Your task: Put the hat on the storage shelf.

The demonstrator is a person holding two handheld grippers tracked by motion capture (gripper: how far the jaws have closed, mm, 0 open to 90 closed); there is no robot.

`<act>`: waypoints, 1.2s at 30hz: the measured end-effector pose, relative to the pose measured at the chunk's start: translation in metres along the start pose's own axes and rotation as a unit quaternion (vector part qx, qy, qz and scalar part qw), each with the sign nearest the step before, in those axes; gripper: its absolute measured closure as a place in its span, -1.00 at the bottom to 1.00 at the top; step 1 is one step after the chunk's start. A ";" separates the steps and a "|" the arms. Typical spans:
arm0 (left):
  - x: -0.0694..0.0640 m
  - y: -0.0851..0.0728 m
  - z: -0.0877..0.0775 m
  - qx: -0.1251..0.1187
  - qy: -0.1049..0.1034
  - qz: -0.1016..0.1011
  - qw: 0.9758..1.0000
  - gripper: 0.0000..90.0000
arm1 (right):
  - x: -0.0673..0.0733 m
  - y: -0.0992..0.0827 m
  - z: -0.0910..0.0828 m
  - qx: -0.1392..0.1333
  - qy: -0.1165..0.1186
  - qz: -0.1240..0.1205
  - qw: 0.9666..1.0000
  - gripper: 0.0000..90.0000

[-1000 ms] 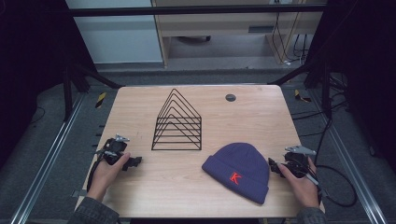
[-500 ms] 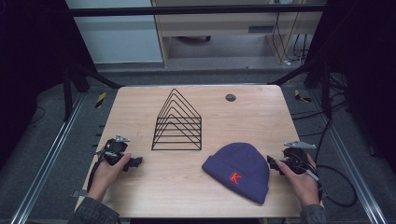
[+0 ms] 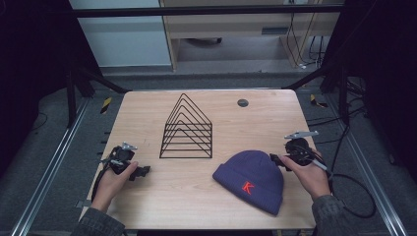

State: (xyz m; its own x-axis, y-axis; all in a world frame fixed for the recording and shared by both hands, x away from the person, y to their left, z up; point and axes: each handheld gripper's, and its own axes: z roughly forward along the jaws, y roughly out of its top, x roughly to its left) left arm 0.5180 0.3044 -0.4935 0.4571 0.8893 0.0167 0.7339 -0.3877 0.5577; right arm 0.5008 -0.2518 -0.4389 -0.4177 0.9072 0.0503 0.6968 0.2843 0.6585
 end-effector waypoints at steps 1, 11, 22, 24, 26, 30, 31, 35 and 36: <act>0.000 0.000 0.000 0.000 0.000 0.000 1.000 -1.00 | 0.002 0.001 0.003 0.003 0.008 0.000 1.000 -0.24; 0.000 0.000 0.000 -0.002 0.000 -0.001 1.000 -1.00 | 0.011 0.002 0.033 0.014 0.024 0.004 1.000 -0.08; -0.001 0.000 0.001 -0.003 -0.001 0.002 1.000 -1.00 | 0.017 -0.002 0.054 0.030 0.034 0.018 0.999 -0.02; -0.001 0.000 0.001 -0.002 -0.003 0.001 1.000 -1.00 | 0.018 -0.002 0.054 0.031 0.036 0.021 0.999 0.05; -0.001 0.000 0.001 -0.002 -0.003 0.001 1.000 -1.00 | 0.018 -0.002 0.054 0.031 0.039 0.021 0.999 0.14; -0.001 0.000 0.001 -0.003 -0.002 0.002 1.000 -1.00 | 0.019 -0.002 0.053 0.029 0.051 0.018 0.998 0.55; -0.001 0.000 0.001 -0.003 -0.002 0.002 1.000 -1.00 | 0.020 -0.002 0.052 0.028 0.053 0.016 0.998 0.62; -0.001 0.000 0.001 -0.003 -0.002 0.000 1.000 -1.00 | 0.020 -0.002 0.049 0.025 0.060 0.007 0.998 0.73; -0.001 0.001 0.001 -0.002 -0.002 0.000 1.000 -1.00 | 0.019 -0.002 0.048 0.023 0.060 0.003 0.998 0.74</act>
State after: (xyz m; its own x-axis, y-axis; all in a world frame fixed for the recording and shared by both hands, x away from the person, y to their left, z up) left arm 0.5181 0.3027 -0.4938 0.4600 0.8878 0.0133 0.7312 -0.3873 0.5615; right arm 0.5191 -0.2203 -0.4757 -0.4794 0.8654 0.1455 0.7239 0.2963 0.6231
